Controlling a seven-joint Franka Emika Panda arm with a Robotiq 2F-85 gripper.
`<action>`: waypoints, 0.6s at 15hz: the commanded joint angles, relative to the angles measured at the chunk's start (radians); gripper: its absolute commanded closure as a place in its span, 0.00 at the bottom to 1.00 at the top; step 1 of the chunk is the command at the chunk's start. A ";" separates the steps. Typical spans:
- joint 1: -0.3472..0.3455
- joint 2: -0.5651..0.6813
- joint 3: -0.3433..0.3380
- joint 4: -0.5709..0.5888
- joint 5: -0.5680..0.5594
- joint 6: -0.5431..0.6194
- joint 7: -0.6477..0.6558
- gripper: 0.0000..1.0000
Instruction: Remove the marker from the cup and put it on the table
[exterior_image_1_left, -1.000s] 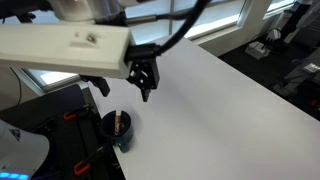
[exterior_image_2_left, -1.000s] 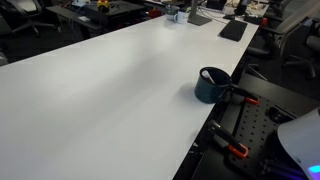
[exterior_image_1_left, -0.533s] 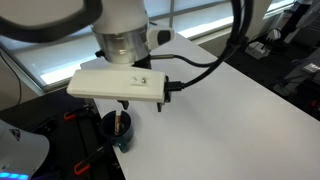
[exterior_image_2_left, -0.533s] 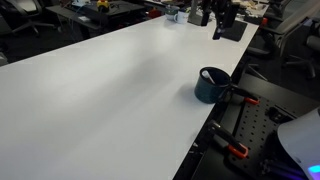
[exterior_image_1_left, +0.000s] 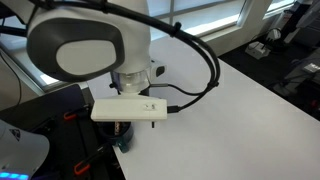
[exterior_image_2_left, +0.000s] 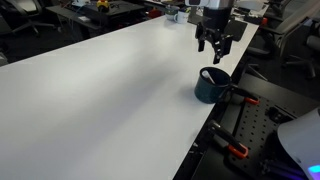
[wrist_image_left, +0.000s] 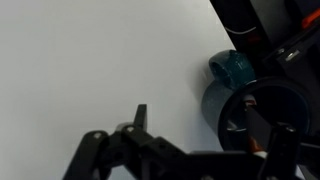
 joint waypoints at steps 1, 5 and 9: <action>-0.002 -0.012 0.039 0.001 0.083 -0.066 -0.081 0.00; 0.006 -0.034 0.075 0.008 0.136 -0.075 -0.078 0.00; 0.030 -0.022 0.102 0.022 0.254 0.013 -0.077 0.00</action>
